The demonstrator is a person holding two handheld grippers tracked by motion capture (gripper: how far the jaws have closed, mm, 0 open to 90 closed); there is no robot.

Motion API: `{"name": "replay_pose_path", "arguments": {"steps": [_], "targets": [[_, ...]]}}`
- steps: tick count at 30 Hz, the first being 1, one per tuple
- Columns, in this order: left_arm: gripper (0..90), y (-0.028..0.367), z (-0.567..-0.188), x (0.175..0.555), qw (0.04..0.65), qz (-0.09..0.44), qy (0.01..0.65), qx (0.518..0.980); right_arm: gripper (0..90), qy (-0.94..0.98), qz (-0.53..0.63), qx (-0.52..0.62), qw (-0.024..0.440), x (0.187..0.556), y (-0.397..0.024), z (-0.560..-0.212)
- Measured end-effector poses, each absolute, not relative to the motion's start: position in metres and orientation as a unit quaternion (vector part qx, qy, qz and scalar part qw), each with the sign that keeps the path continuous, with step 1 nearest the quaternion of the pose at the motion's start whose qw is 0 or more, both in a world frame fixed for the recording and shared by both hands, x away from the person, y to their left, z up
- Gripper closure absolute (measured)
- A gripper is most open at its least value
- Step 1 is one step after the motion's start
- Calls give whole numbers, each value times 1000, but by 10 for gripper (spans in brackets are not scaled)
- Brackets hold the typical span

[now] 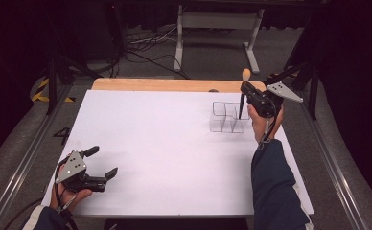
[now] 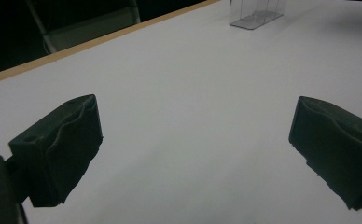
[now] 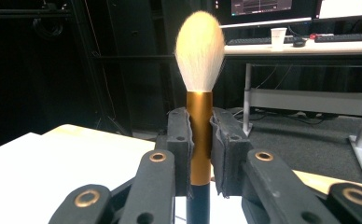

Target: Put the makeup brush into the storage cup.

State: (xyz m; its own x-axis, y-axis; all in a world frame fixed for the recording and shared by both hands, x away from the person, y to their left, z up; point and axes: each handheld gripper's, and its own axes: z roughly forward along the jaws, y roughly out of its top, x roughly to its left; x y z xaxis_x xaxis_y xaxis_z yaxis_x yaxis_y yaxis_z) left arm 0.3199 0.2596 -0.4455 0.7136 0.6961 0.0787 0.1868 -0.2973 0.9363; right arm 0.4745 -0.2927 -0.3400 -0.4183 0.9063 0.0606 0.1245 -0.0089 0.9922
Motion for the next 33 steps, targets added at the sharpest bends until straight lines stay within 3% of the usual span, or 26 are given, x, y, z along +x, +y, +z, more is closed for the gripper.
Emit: {"name": "replay_pose_path", "arguments": {"steps": [33], "targets": [[34,257,-447,321,513,249,287,770,793,610,575,435,329,464,-302,-364]]}}
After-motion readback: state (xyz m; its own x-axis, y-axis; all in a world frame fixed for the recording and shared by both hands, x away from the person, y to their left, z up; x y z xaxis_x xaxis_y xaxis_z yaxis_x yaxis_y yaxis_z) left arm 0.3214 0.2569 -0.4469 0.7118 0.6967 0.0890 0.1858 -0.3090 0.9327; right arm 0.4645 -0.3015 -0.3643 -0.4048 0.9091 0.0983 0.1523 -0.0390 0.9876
